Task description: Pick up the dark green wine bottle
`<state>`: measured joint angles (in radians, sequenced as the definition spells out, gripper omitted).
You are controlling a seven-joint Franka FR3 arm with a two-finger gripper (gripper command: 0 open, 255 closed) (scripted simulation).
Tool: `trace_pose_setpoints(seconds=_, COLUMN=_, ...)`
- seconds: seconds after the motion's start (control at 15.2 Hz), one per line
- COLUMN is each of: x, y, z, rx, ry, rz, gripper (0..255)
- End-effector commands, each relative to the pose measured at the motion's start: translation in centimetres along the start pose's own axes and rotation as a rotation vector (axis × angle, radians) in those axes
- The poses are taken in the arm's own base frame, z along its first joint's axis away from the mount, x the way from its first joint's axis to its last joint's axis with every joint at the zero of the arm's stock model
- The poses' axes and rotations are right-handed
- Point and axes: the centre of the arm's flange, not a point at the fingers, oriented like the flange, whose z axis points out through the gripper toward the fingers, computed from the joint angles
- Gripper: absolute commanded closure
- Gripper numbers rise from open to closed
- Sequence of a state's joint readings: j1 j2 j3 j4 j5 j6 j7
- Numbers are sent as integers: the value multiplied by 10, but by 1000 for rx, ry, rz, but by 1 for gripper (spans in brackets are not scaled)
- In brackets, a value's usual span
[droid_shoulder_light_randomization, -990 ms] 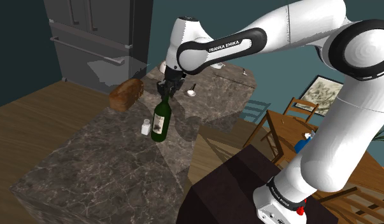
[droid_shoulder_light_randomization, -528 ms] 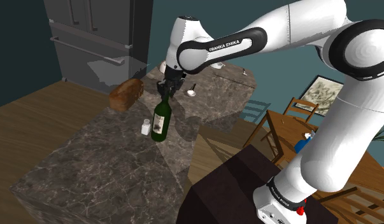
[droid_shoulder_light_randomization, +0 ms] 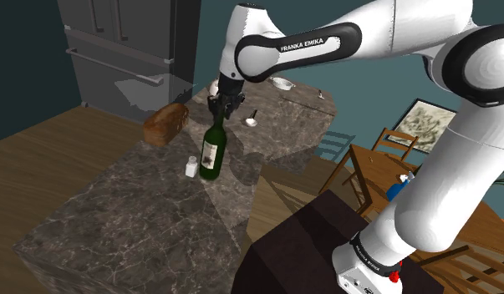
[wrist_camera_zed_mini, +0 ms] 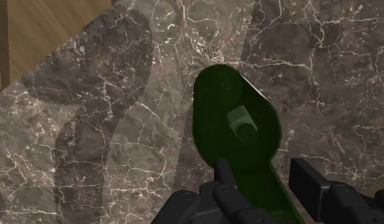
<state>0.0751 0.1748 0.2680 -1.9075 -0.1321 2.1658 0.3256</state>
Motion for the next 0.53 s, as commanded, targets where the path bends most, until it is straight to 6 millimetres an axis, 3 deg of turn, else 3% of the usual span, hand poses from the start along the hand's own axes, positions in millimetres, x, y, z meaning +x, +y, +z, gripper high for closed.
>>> trace_pose_setpoints(seconds=0.0, x=2, y=1, z=-12, rx=0, ry=0, rz=0, gripper=255)
trace_pose_setpoints(seconds=0.33, x=4, y=2, z=-38, rx=0, ry=0, rz=0, gripper=255)
trace_pose_setpoints(seconds=0.46, x=5, y=2, z=-39, rx=0, ry=0, rz=0, gripper=255)
